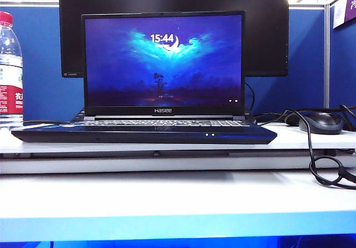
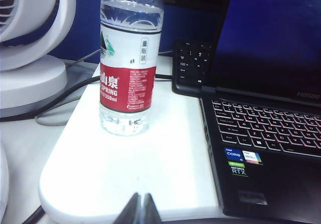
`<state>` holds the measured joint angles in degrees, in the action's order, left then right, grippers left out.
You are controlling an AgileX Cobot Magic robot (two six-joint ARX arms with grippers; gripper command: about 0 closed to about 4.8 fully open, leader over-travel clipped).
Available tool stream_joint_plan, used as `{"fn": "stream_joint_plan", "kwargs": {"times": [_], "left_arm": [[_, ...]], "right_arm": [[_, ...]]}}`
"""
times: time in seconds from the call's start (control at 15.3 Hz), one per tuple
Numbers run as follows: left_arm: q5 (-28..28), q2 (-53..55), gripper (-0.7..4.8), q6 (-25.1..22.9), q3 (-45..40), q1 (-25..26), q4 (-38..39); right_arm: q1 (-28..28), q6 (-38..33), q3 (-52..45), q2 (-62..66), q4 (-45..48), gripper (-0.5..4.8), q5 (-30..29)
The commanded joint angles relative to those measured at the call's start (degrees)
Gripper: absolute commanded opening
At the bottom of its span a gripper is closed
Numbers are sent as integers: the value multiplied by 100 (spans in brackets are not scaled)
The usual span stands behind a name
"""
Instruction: Close the lid of the black laptop.
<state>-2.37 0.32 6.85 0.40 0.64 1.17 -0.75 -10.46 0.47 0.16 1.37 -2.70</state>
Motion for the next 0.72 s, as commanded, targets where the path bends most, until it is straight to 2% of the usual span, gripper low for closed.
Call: {"fn": "stream_joint_plan", "kwargs": {"times": [0.07, 0.2, 0.26, 0.33, 0.39, 0.46, 0.52, 0.59, 0.65, 0.72], "left_arm": [[-4, -13, 21, -44, 0, -7, -46], [0, -13, 21, -44, 0, -7, -50], [-81, -13, 21, 400, 2, -9, -122], [-393, -13, 21, 1545, 2, -9, -129], [-820, -13, 21, 2535, 2, -9, -129], [-1362, -13, 21, 3230, 2, -13, -238], [-2074, -13, 21, 3611, 2, -15, -649], [-2994, -13, 21, 3934, 2, -15, -1458], [-3617, -13, 21, 4485, 7, -15, -2529], [-3733, -13, 21, 5101, 42, -15, -3373]], "right_arm": [[2, 13, -17, -9, 52, 12, 20], [2, 13, -17, -9, 52, 12, 20], [2, -13, -17, -9, 61, 12, 9], [2, -151, -17, -9, 94, 12, -201], [2, -723, -15, -9, 192, 12, -511], [2, -1495, -15, -9, 442, 12, -750], [4, -2122, -15, -9, 789, 12, -885], [4, -2734, -15, -9, 1224, 12, -911], [4, -3335, -13, -9, 1755, 12, -944], [2, -3792, -13, -9, 2308, 12, -944]]}}
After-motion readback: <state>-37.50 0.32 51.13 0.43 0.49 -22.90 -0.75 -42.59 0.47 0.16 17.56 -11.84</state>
